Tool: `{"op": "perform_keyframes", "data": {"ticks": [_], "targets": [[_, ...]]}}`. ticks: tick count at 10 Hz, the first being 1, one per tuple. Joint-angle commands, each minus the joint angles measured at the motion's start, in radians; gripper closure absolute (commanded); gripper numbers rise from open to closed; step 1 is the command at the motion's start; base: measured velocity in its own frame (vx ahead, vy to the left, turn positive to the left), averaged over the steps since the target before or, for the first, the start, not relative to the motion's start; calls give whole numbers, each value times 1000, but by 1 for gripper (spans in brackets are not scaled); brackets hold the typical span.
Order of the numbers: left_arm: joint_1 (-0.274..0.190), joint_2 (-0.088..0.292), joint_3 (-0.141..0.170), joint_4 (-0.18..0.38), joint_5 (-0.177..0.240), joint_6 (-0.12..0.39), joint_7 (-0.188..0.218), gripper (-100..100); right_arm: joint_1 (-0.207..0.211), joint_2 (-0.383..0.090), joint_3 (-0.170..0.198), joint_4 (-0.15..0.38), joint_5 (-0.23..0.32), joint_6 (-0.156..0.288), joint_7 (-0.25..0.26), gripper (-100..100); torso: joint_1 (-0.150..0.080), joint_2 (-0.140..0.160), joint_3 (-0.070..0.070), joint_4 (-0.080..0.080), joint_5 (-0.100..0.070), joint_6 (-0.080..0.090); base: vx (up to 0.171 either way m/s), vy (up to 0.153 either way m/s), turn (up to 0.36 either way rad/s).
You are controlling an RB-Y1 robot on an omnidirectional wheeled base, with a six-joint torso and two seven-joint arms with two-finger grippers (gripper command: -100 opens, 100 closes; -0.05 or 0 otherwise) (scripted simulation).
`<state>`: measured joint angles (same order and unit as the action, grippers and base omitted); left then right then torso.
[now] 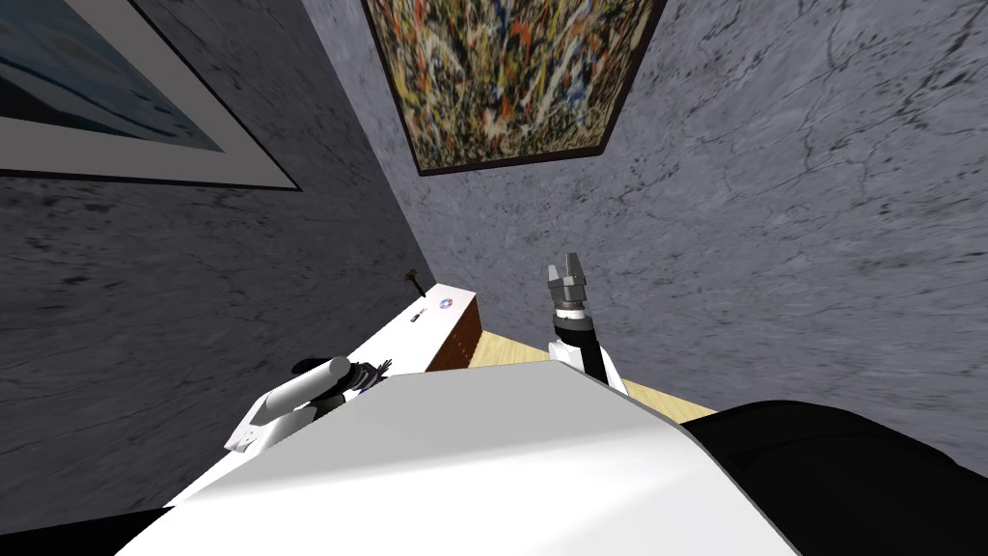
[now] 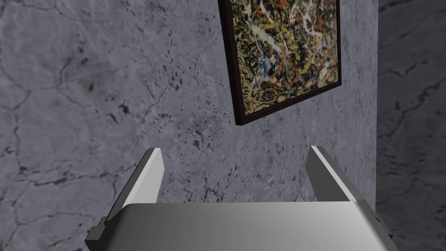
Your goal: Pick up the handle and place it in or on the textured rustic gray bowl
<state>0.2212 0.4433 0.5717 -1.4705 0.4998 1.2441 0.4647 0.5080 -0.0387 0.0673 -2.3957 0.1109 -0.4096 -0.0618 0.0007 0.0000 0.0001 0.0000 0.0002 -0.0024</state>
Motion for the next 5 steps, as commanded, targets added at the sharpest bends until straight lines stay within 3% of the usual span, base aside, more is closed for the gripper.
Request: {"op": "perform_keyframes", "data": {"ticks": [1, 3, 4, 5], "targets": [[-8, -9, -9, 30, -9, -30, -6, -100, 0, 0, 0, 0, 0, 0, 0, 0, 0, 0, 0, 0, 0, 0, 5, 16, 1], [-19, -21, -20, 69, -21, -67, -14, -100, 0, 0, 0, 0, 0, 0, 0, 0, 1, -2, -1, 0, 0, 0, 18, 25, 0], [-13, -18, -15, 56, -16, -54, -13, -100, 0, 0, 0, 0, 0, 0, 0, 0, 1, -2, -1, 0, 0, 0, 0, 0, 0], [-13, -19, -16, 58, -17, -59, -14, 100, 0, 0, 0, 0, 0, 0, 0, 0, 0, -1, -1, 0, 0, 0, 0, 0, 0]]}}
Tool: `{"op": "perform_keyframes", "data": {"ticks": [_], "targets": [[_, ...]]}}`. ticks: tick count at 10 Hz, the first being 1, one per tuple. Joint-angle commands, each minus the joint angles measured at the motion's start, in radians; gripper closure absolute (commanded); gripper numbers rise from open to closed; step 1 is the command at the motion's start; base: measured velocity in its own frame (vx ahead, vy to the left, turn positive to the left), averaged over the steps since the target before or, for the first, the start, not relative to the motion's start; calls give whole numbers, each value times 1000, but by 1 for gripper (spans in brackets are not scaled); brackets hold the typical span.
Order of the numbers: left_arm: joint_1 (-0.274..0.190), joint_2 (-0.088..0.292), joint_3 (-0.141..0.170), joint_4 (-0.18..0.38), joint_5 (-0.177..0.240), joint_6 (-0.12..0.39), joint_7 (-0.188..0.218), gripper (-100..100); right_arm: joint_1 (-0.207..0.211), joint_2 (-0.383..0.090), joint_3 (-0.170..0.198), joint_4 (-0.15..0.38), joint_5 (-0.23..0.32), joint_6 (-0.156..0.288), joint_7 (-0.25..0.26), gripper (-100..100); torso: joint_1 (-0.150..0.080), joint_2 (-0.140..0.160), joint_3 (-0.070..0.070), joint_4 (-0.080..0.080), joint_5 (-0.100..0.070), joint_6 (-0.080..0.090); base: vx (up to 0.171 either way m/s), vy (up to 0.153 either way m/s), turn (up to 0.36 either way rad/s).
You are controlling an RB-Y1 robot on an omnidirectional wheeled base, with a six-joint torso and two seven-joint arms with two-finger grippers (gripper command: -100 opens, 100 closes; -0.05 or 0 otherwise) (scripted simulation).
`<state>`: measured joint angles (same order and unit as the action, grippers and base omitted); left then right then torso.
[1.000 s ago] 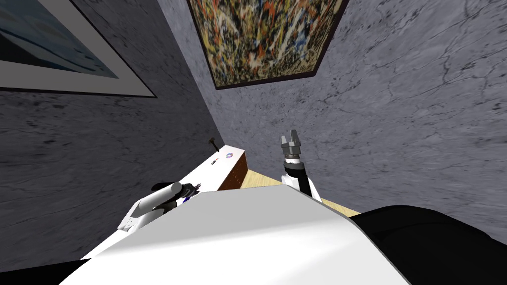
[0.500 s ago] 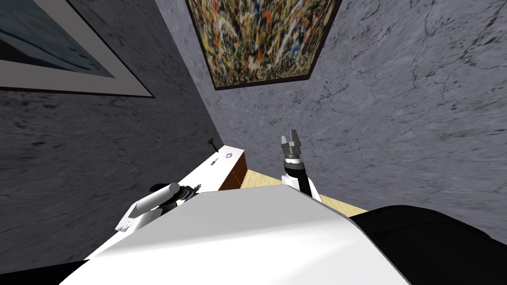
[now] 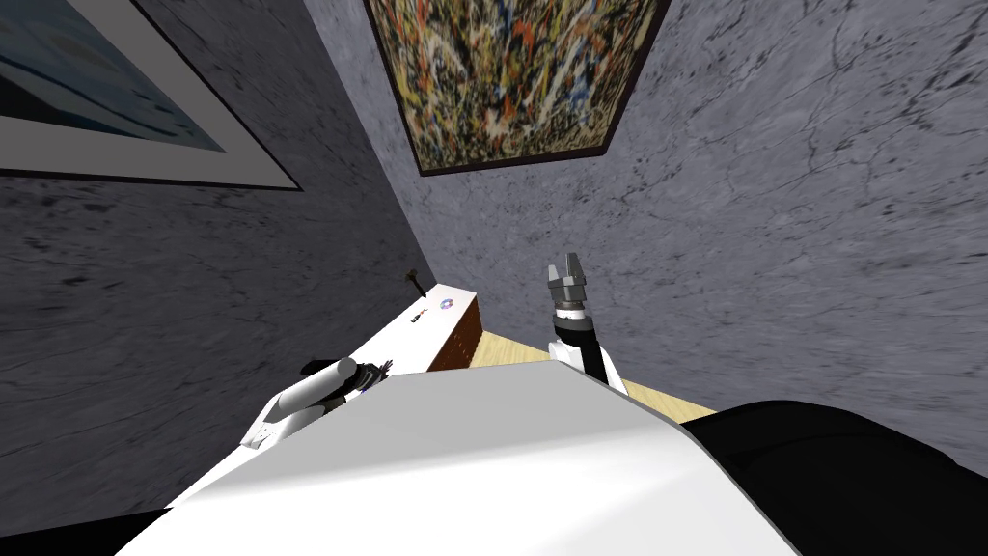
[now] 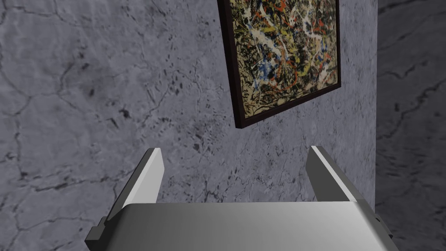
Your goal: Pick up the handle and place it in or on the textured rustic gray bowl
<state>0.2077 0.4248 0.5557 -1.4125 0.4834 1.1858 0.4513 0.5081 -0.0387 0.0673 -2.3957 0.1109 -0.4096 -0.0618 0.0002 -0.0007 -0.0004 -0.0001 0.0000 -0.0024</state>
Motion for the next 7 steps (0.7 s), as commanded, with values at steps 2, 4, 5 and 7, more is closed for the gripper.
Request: {"op": "perform_keyframes", "data": {"ticks": [2, 4, 5, 7], "targets": [[0, 0, 0, 0, 0, 0, 0, 100, 0, 0, 0, 0, 0, 0, 0, 0, 0, 0, 0, 0, 0, 0, 0, 0, 0], [0, 0, 0, 0, 0, 1, 0, 100, 0, 0, 0, 0, 0, 0, 0, 0, 1, 0, 0, 0, 0, 0, 0, 0, 0], [0, 0, 0, 0, 0, 1, 0, 0, 0, 0, 0, 0, 0, 0, 0, 0, 1, 0, 0, 0, 0, 0, 0, 0, 0], [9, 14, 12, -43, 12, 43, 10, 100, 0, 0, 0, 0, 0, 0, 0, 0, 0, 0, 0, 0, 0, 0, -8, -14, 0]]}}
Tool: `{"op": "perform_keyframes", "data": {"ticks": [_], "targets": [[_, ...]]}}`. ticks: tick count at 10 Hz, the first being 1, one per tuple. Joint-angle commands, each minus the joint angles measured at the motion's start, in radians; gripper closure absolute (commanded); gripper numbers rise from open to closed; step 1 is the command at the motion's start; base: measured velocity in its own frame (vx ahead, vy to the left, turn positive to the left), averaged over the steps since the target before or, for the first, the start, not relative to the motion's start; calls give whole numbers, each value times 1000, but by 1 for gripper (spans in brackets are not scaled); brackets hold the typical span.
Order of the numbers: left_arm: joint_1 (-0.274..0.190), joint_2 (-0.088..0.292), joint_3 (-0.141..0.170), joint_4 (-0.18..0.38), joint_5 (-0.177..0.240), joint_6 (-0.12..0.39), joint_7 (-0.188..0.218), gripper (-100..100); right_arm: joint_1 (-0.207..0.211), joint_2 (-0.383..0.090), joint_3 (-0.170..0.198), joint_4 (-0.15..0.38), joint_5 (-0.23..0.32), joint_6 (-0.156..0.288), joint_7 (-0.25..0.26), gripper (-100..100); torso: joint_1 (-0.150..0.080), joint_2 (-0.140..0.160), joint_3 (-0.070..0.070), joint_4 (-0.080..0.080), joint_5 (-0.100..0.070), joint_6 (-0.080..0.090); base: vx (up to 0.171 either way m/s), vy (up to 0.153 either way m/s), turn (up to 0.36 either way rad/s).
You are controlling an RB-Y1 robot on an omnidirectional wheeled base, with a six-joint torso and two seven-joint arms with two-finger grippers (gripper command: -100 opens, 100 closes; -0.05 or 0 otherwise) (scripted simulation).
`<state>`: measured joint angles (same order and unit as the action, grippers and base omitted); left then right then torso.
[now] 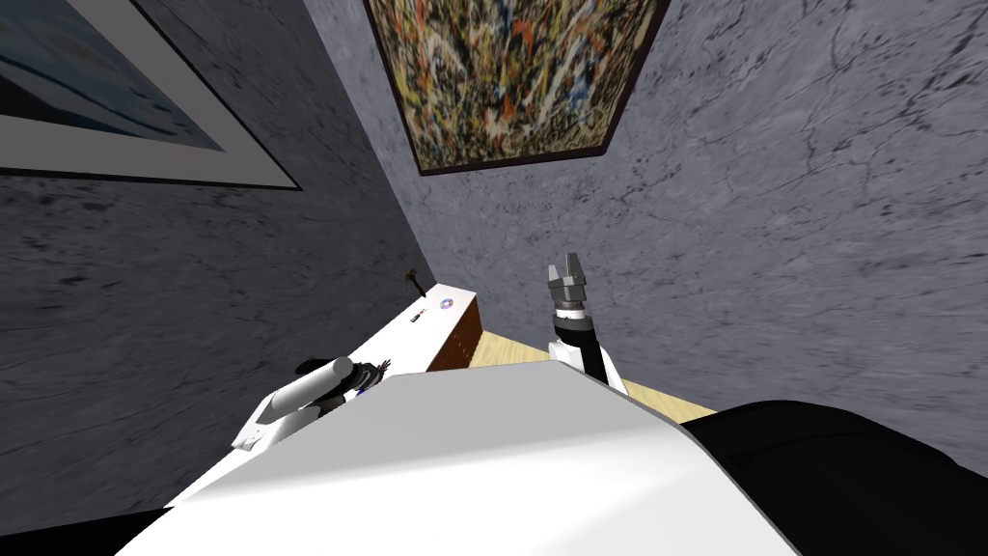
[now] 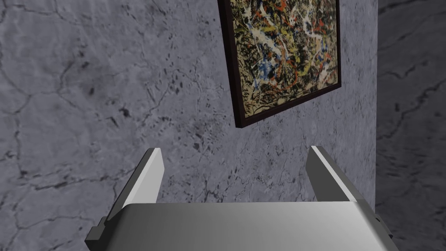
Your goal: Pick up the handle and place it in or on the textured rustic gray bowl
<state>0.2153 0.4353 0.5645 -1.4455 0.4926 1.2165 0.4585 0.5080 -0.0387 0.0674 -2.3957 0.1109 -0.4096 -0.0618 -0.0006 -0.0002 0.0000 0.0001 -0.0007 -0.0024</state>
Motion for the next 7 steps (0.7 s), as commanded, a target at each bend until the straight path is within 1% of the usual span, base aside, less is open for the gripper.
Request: {"op": "perform_keyframes", "data": {"ticks": [1, 2, 3, 4, 5, 7], "targets": [[6, 8, 7, -25, 7, 28, 6, 100, 0, 0, 0, 0, 0, 0, 0, 0, 0, 0, 0, 0, 0, 0, -12, -21, 0], [1, 7, 5, -11, 5, 15, 2, 100, 0, 0, 0, 0, 0, 0, 0, 0, 0, 0, 0, 0, 0, 0, -5, -9, 2], [1, 8, 6, -12, 6, 18, 3, 0, 0, 0, 0, 0, 0, 0, 0, 0, 0, 0, 0, 0, 1, 0, 0, 0, 0], [-7, 31, 33, -52, -6, 20, 11, 100, 0, 0, 0, 0, 0, 0, 0, 0, 1, 0, 0, 0, 1, 0, -66, -78, -24], [-7, 31, 33, -52, -6, 20, 11, 100, 0, 0, 0, 0, 0, 0, 0, 0, -3, 3, 2, 1, -1, 0, -84, -82, 4], [-11, 44, 56, -90, -16, 26, 20, 100, 0, 0, 0, 0, 0, 0, 0, 0, -5, 4, 3, 1, -2, 0, -53, -58, 22]]}}
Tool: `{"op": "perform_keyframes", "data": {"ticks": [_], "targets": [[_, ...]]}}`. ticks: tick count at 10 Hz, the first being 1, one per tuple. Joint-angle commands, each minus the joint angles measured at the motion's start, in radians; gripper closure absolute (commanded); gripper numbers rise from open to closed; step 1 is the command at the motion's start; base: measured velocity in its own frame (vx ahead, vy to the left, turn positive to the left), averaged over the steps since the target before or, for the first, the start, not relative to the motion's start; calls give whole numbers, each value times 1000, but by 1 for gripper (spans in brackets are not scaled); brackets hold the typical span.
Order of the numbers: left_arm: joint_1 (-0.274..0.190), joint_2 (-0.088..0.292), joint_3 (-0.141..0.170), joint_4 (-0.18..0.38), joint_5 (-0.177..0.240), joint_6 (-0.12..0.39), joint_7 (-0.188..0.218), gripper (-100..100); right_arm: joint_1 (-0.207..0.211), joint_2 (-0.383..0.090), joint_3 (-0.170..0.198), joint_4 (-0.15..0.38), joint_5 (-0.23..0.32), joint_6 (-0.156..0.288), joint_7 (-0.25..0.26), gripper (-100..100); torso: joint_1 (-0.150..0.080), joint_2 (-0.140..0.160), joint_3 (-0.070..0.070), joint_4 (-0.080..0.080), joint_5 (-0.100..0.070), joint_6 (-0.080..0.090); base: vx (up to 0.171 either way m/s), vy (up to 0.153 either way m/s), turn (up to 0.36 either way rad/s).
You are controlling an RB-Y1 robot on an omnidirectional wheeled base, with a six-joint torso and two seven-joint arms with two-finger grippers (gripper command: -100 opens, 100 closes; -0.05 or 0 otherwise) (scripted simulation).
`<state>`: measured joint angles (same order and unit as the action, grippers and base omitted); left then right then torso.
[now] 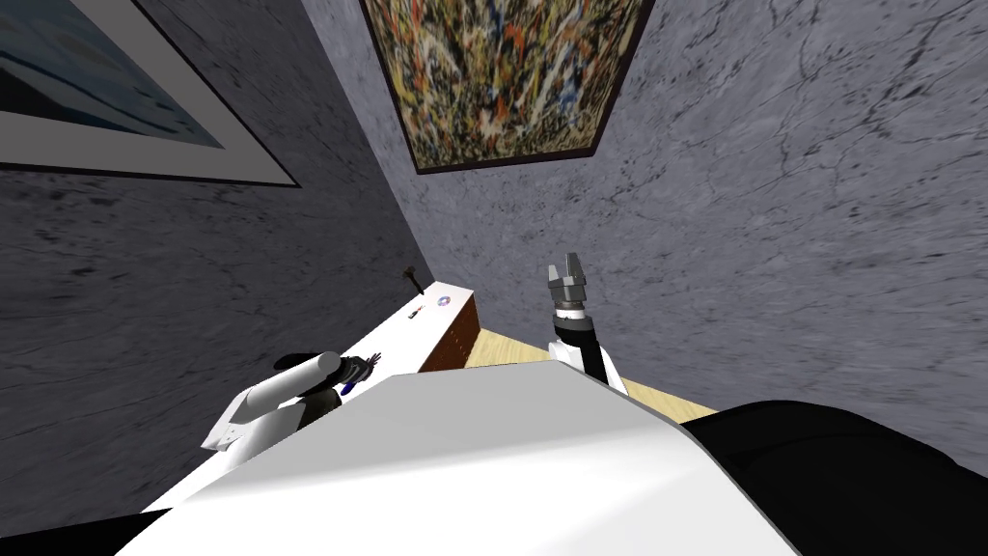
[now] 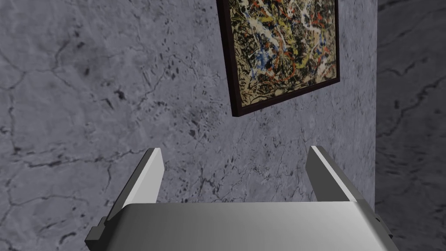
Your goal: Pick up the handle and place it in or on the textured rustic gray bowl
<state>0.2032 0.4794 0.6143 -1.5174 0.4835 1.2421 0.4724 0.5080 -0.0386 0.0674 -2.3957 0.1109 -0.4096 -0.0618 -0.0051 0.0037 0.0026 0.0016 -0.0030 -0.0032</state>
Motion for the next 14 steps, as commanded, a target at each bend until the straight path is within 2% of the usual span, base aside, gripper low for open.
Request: {"op": "perform_keyframes", "data": {"ticks": [1, 2, 3, 8, 9, 14], "targets": [[-1, 7, 20, -40, -13, 4, 11, 100, 0, 0, 0, 0, 0, 0, 0, 0, 0, 0, 0, 0, 0, 0, -75, -51, 32], [-4, 13, 33, -65, -20, 7, 16, 100, 0, 0, 0, 0, 0, 0, 0, 0, 0, 2, 1, 0, 0, -1, -84, -43, 55], [-4, 13, 33, -65, -20, 7, 16, 100, 0, 0, 0, 0, 0, 0, 0, 0, 0, 2, 2, 1, -1, 0, -49, -21, 11], [-18, 40, 110, -199, -59, 24, 45, 100, 0, 0, 0, 0, 0, 0, 0, 0, -3, 5, 4, 3, -3, -2, -75, -48, 58], [-18, 40, 110, -199, -59, 24, 45, 100, 0, 0, 0, 0, 0, 0, 0, 0, -3, 6, 4, 3, -3, -1, -67, -35, 33], [-21, 62, 179, -323, -82, 58, 75, 100, 0, 0, 0, 0, 0, 0, 0, 0, -2, 7, 5, 3, -3, -2, -79, -32, 47]]}}
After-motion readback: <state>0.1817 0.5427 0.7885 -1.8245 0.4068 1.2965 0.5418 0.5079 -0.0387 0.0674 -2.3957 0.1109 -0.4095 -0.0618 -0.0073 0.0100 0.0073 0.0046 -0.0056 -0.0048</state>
